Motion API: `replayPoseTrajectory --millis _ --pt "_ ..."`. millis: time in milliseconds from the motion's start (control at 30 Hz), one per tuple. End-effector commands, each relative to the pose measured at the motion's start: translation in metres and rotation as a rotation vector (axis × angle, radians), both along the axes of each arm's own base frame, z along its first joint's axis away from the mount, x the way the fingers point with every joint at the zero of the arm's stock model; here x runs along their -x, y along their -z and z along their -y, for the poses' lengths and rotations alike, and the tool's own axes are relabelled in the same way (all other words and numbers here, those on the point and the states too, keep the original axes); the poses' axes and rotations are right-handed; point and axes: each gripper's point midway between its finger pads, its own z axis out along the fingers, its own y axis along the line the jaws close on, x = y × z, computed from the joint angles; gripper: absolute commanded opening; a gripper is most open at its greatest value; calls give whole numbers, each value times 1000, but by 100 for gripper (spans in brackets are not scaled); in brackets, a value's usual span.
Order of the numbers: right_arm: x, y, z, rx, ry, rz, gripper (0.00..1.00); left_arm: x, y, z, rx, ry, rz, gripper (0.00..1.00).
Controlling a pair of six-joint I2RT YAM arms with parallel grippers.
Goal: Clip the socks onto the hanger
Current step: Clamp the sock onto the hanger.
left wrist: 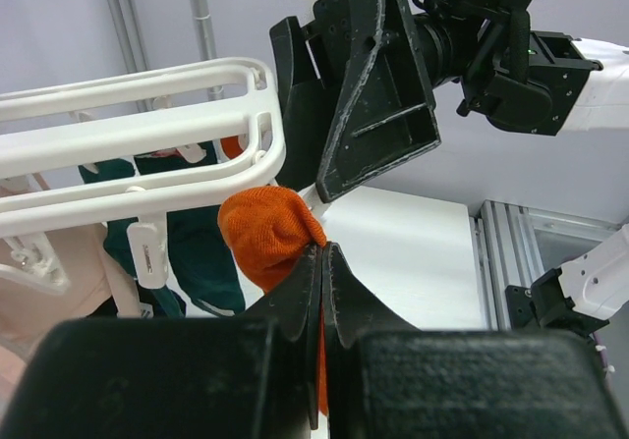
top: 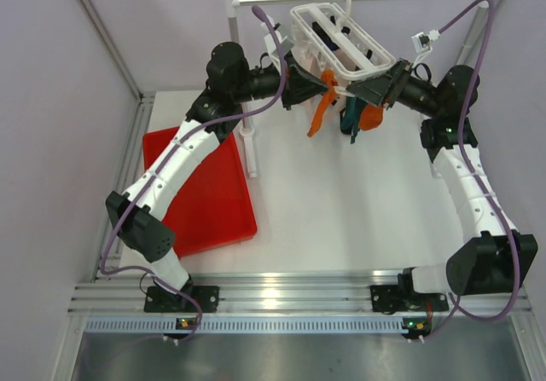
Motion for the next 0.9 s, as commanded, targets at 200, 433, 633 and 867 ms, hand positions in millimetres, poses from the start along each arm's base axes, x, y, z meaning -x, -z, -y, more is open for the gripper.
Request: replayPoseTrajectory --millis 200,433,633,867 --pt "7 -33 3 -25 -5 97 63 -3 -12 0 31 -1 59 7" --pt "-2 -28 13 -21 43 70 75 -2 -2 -4 13 -21 19 53" --pt "-18 -21 42 36 158 86 75 4 25 -20 -32 -83 -131 71" --pt "-40 -3 74 101 265 104 77 -9 61 -64 -81 -264 -332 98"
